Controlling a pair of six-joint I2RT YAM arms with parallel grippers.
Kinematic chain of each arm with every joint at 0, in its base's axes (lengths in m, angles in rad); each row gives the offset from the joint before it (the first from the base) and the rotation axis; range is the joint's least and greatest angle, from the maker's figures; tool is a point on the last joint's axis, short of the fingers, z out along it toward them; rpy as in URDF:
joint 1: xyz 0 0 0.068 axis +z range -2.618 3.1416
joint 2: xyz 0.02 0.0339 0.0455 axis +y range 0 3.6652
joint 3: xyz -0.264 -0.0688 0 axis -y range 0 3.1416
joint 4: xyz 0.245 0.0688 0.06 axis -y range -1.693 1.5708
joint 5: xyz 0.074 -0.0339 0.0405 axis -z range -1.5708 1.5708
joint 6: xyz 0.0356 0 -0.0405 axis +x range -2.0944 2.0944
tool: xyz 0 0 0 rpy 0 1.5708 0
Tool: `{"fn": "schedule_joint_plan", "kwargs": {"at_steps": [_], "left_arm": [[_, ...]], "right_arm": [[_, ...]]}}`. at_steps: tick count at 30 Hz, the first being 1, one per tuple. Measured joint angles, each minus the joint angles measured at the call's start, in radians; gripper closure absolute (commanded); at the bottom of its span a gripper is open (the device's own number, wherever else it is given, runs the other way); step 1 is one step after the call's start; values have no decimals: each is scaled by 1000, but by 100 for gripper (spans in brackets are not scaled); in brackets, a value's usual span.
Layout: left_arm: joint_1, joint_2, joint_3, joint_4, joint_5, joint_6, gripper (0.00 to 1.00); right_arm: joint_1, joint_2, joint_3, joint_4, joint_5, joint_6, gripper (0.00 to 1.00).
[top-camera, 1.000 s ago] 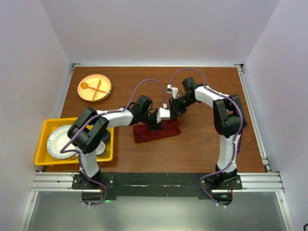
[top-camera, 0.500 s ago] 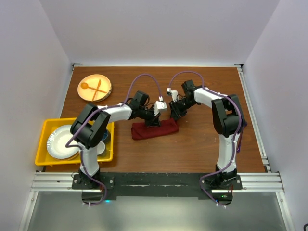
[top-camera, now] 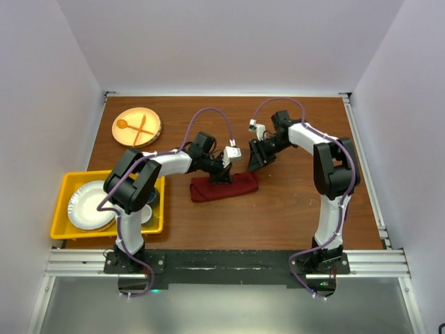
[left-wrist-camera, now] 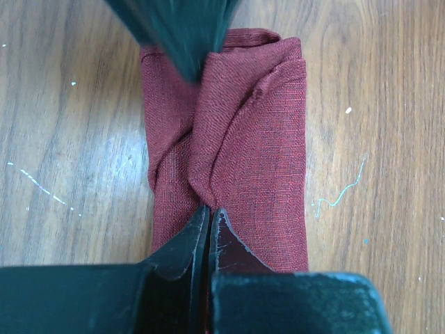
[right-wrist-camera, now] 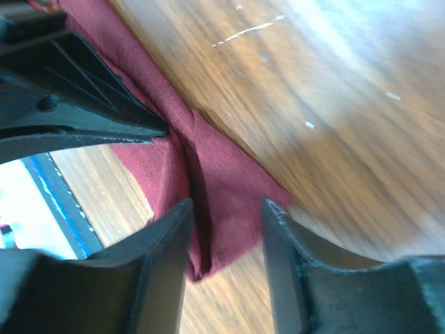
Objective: Fold the napkin into a case and place the utensils inside
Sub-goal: Fold the 2/3-rectangle-folded napkin at the center of the board.
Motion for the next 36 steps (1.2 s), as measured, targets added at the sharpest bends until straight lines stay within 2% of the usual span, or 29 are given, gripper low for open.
{"fn": "schedule_joint_plan", "kwargs": {"at_steps": [5,12,25,28,32,33,35,36], "left_arm": [[0,0,-1,1,1,0,100],[1,0,-5,10,6,-4,100],[4,0,-10,19,11,-7,100],[4,0,-10,20,11,-8,100],[4,0,-10,22,11,-10,100],[4,0,-10,22,11,-11,100],[4,0,-12,24,11,-13,100],[4,0,-13,26,11,-16,100]], "right_arm": [[-43,-38,1,-16,-48,0,36],[-13,-44,1,-57,-109,-51,38],[31,-51,-19,-93,-97,-195,41],[39,-58,-37,-98,-91,-215,47],[52,-60,-52,-90,-72,-220,70],[55,-60,-55,-86,-69,-222,82],[63,-61,-64,-68,-62,-219,90],[65,-64,-69,-60,-55,-215,97]]}}
